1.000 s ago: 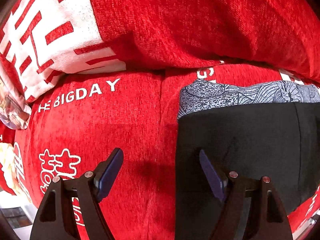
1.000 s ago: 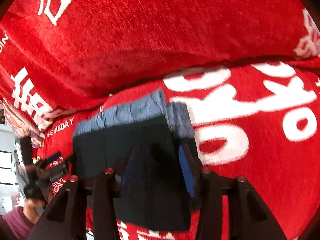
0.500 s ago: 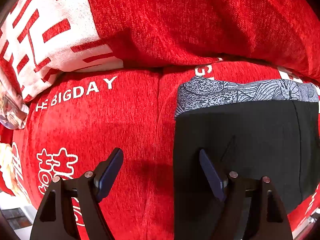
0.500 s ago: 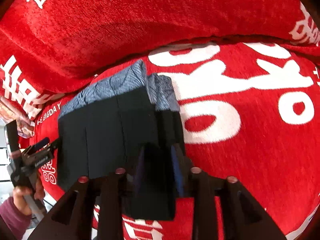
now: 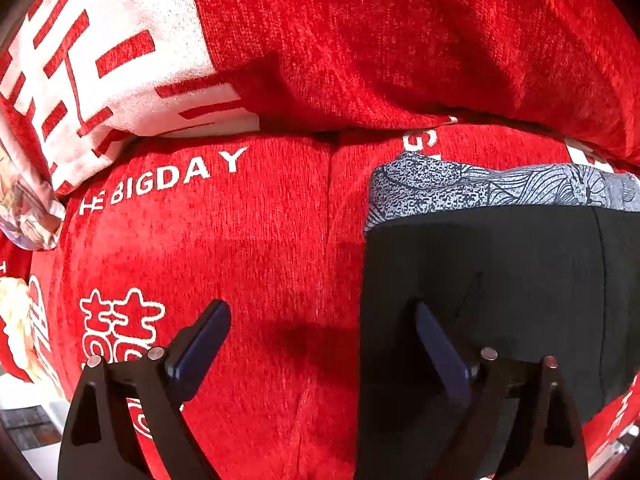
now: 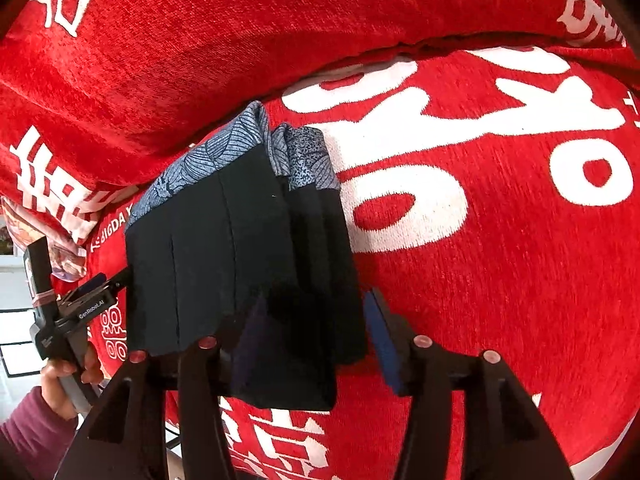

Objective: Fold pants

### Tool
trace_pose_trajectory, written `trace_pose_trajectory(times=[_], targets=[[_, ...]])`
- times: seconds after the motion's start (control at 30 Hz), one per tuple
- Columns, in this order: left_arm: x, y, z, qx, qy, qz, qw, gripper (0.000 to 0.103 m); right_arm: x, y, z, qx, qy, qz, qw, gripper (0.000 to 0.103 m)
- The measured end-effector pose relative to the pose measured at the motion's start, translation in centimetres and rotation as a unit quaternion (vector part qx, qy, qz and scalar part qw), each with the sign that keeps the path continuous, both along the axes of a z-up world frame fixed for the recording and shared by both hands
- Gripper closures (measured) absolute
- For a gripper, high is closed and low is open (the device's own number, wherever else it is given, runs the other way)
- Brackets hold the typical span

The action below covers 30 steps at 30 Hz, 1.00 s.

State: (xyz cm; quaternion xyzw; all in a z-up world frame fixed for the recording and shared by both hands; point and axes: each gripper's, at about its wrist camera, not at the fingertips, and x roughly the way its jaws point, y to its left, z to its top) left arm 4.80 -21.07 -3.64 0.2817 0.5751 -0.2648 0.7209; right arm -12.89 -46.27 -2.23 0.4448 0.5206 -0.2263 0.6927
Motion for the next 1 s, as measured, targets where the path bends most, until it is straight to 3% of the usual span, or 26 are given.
trace_pose_trajectory(times=[0.1,0.17,0.3,0.4,0.6,0.73,0.87,1.0], targets=[[0.0,0.0,0.1,-0.002,0.007,-0.003,1.0000,0.000,0.1,-0.2,0.0,0.003,-0.004,0.002,1.000,0.037],[0.0,0.0,0.2,-0.013,0.020,-0.007,0.9997,0.000,0.0,-0.3,-0.1,0.005,-0.007,0.006,1.000,0.031],[0.4,0.4,0.6,-0.063,0.093,-0.018,0.9935,0.000,0.1,-0.4,-0.1,0.006,-0.020,0.019,1.000,0.022],[0.7,0.4,0.0,-0.074,0.145,-0.023,0.9864,0.000,0.1,-0.7,-0.6,0.035,-0.043,0.033,0.998,0.017],[1.0,0.0,-1.2,-0.096,0.205,-0.038,0.9732,0.001,-0.2,-1.7,-2.5,0.068,-0.046,0.048,0.995,0.016],[1.1,-0.6,-2.6,-0.113,0.238,-0.053,0.9632,0.001,-0.3,-3.1,-3.5,0.094,-0.076,0.047,0.992,0.016],[0.6,-2.0,-4.1,-0.129,0.253,-0.059,0.9572,0.001,0.4,-3.8,-5.5,0.157,-0.116,0.056,0.979,0.015],[-0.2,-3.2,-5.1,-0.139,0.261,-0.056,0.9536,0.000,1.9,-3.8,-6.5,0.171,-0.143,0.069,0.972,0.015]])
